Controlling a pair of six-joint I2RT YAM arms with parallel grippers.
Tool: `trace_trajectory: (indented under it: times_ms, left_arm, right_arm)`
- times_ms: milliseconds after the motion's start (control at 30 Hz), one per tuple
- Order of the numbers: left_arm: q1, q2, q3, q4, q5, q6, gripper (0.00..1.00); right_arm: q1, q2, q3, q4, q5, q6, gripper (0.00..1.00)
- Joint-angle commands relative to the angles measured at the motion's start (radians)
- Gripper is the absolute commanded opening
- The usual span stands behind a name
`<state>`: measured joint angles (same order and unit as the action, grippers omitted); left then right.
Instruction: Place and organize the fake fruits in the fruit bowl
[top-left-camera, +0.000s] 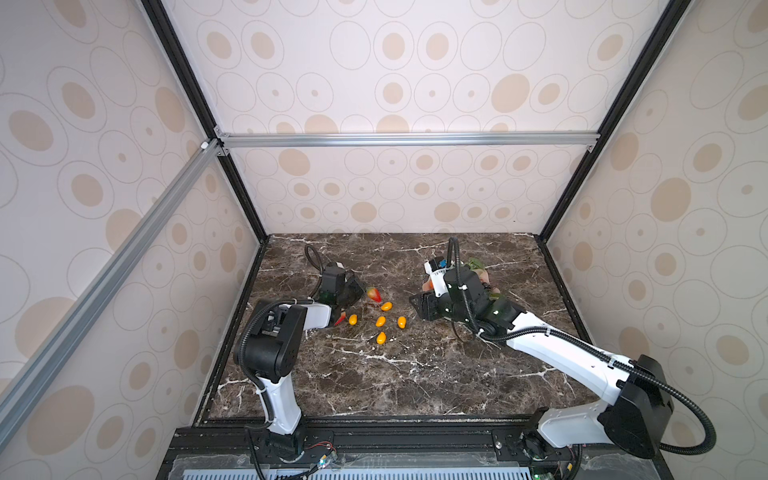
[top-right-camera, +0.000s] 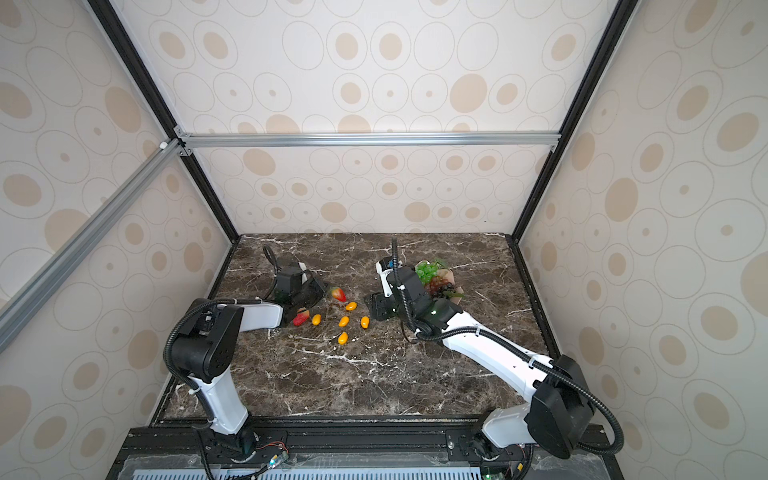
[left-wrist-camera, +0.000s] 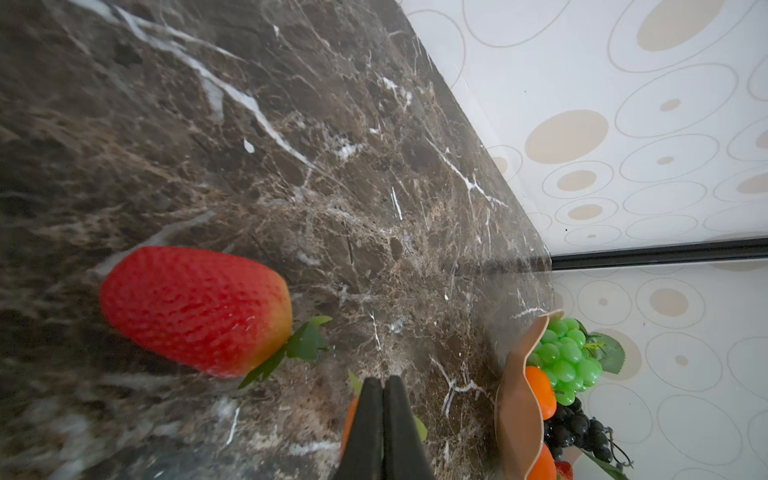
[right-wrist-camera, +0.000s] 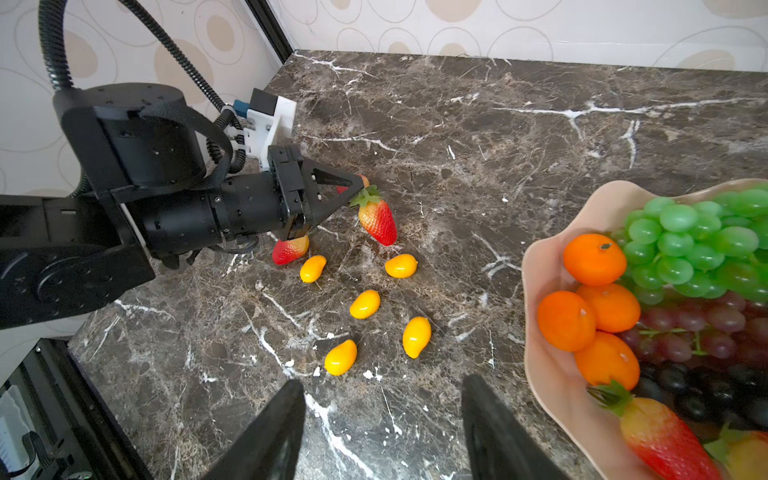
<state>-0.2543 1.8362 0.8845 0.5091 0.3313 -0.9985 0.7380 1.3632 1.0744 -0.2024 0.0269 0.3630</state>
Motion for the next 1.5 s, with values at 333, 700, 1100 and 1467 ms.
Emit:
trace_trajectory:
  times_ms: [333, 700, 1100, 1467]
  left_arm:
    - [-0.008, -0.072, 0.008, 0.067, 0.128, 0.095, 0.00]
    - [-0.118, -0.124, 0.071, 0.074, 0.181, 0.080, 0.00]
    - [-0.283, -0.069, 0.201, 0.129, 0.147, -0.012, 0.00]
    - [-0.430, 0.082, 0.345, 0.135, 0.102, -0.032, 0.00]
  right_arm:
    - [-0.014, -0.009, 0.012, -0.054, 0.086, 0.017, 0.71]
    - [-0.088, -0.034, 0.001, -0.105, 0.065, 0.051, 0.72]
    - [-0.219, -0.206, -0.140, -0.123, 0.026, 0.112, 0.84]
    - [-0.318, -0.329, -0.184, -0.264, 0.115, 0.132, 0.83]
